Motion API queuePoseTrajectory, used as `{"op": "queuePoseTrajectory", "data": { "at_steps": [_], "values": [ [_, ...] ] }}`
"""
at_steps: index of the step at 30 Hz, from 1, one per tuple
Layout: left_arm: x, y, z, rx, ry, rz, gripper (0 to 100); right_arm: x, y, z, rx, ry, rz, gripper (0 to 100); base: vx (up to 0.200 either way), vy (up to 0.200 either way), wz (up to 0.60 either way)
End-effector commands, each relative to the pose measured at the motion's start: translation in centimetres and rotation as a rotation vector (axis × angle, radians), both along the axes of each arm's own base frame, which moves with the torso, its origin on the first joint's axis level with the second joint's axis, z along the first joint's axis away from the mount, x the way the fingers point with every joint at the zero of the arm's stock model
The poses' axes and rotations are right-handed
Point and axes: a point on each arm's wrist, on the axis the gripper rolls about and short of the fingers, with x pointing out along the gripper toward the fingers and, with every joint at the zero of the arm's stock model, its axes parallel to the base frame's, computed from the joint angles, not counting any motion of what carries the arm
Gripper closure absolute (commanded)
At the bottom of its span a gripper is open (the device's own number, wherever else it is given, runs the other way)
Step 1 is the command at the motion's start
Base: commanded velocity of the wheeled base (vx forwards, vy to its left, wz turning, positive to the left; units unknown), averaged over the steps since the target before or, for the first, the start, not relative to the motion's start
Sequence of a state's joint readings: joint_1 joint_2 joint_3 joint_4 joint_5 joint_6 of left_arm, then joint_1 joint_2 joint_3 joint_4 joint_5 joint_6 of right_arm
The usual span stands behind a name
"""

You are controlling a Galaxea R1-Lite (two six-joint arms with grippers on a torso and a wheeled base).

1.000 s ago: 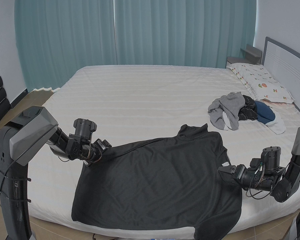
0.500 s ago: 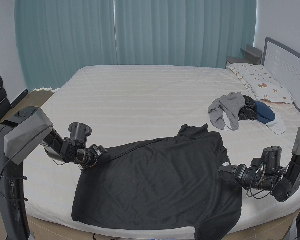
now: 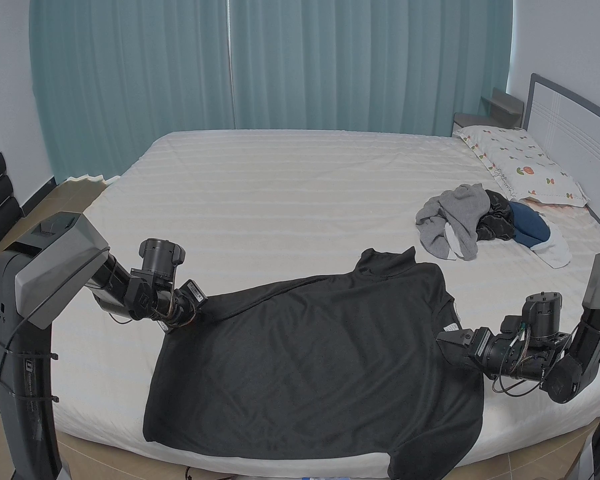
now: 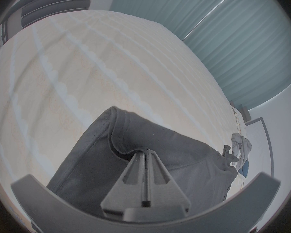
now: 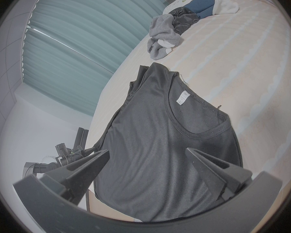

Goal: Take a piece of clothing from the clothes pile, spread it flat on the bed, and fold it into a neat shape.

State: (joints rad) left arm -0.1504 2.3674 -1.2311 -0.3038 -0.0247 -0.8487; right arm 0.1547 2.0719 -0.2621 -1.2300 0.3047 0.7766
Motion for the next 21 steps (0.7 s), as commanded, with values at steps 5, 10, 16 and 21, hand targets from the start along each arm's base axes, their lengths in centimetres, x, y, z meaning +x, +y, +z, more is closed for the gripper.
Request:
{"op": "queuePoseTrajectory", "data": {
  "at_steps": [5,10,16,21],
  "values": [
    [2.6,1.8,3.0,-0.059,-0.133,0.096,100,0.1,0.0,0.0,0.000,-0.003,0.001,0,0.000,0.000,0.00],
    [4.5,2.7,3.4,-0.116,-0.173,0.167,100,0.1,0.0,0.0,0.000,-0.002,0.001,0,0.000,0.000,0.00],
    [6.4,3.8,3.5,-0.131,-0.223,0.197,100,0.4,0.0,0.0,0.000,-0.011,-0.003,0,0.000,0.000,0.00],
    [8.6,4.6,2.1,-0.100,-0.265,0.251,100,2.4,-0.3,0.8,-0.002,-0.084,-0.028,0,0.000,0.000,0.00]
  ]
}}
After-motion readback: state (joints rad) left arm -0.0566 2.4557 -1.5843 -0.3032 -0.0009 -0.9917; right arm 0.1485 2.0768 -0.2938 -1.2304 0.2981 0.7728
